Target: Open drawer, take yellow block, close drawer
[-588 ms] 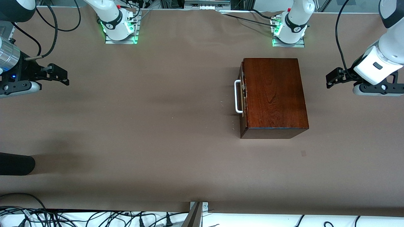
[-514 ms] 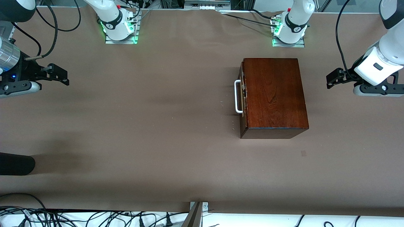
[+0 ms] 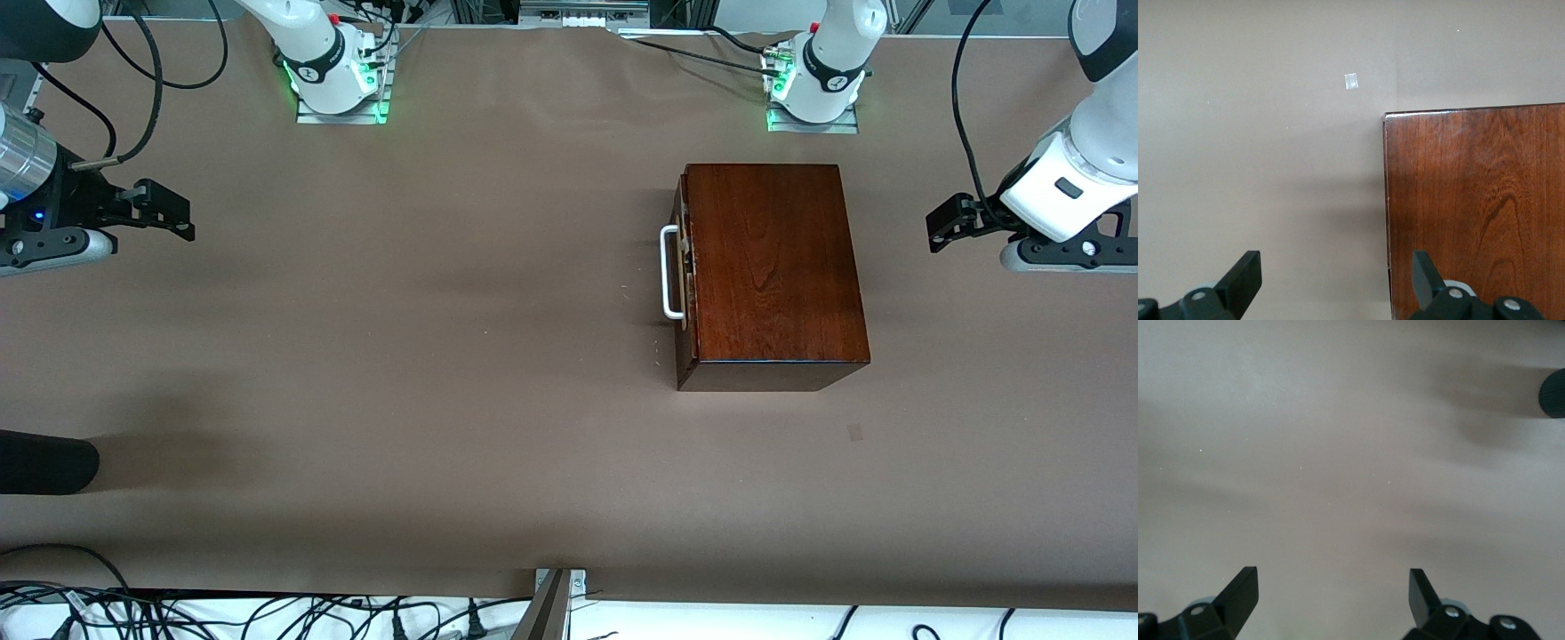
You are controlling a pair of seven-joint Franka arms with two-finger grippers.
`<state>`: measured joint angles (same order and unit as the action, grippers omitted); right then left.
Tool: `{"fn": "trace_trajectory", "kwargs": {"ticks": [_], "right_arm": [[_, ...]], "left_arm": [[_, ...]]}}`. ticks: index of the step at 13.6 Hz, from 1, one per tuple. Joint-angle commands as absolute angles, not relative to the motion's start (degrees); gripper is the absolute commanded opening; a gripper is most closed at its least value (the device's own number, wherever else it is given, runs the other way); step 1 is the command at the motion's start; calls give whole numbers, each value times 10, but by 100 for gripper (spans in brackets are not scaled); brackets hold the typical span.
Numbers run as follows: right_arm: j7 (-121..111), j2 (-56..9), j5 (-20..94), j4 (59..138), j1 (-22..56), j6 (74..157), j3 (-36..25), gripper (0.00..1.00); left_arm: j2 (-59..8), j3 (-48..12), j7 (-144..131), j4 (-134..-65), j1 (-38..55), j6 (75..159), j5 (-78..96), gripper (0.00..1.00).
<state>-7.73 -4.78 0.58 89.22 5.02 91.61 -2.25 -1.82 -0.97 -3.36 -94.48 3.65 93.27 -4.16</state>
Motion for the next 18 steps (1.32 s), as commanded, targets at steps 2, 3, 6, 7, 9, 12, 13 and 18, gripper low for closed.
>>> {"fn": "trace_trajectory", "kwargs": {"ticks": [2, 3, 6, 7, 9, 12, 13, 18], "right_arm": [[-70, -37, 8, 894, 39, 908, -11, 100], [-70, -37, 8, 894, 39, 908, -11, 100], [-70, -36, 8, 893, 39, 908, -11, 100], [-70, -36, 8, 893, 39, 908, -11, 100], [-70, -37, 9, 893, 39, 909, -11, 100], [-69, -36, 9, 893, 39, 911, -11, 100], [-69, -36, 9, 893, 39, 911, -11, 100], [-69, -37, 11, 892, 40, 915, -10, 100]], "left_arm": [[-29, -14, -28, -925, 40, 909, -50, 100], [-29, -14, -28, -925, 40, 902, -47, 100], [-29, -43, -25, -925, 42, 864, -34, 100], [-29, -56, -29, -925, 42, 864, -29, 100], [-44, -97, -31, -929, 47, 863, -29, 100], [-83, -140, -71, -922, 58, 874, -1, 100], [-96, -154, -114, -921, 63, 879, 3, 100], [-208, -178, -284, -831, 155, 886, 0, 100]]}}
